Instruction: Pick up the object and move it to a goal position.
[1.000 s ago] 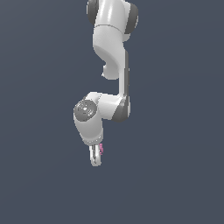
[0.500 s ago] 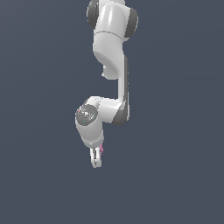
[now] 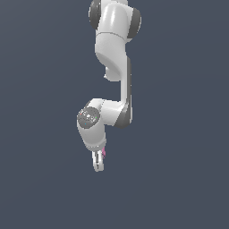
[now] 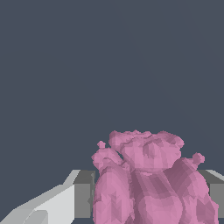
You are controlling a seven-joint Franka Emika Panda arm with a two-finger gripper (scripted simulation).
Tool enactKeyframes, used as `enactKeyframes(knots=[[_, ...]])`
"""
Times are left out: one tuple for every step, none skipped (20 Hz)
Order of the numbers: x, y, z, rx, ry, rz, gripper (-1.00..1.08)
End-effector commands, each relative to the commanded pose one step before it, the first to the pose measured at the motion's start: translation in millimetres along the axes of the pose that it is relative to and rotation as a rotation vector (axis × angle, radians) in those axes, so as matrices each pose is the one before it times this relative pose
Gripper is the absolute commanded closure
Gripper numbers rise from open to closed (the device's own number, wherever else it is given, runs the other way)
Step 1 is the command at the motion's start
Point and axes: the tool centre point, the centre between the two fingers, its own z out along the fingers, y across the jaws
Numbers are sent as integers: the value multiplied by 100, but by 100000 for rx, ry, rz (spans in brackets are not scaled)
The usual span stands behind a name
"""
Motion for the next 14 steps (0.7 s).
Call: enactKeyframes(knots=[[-2, 24, -91, 33, 9, -7, 108], [-3, 45, -97, 0, 0, 0, 108], [-4, 63, -136, 0, 0, 0, 108], [-5, 81, -175, 0, 0, 0, 108], [-6, 100, -216, 0, 0, 0, 108], [-2, 119, -237, -15, -46, 4, 108], [-8, 138, -297, 0, 0, 0, 108], [-10, 157, -339, 0, 0, 0, 108], [-3, 179, -380, 11, -47, 8, 108], [-12, 196, -425, 0, 0, 0, 108], [-13, 216, -469, 0, 0, 0, 108], [-6, 239, -510, 7, -48, 8, 108], [-16, 258, -560, 0, 0, 0, 108], [-8, 281, -603, 8, -47, 8, 108]])
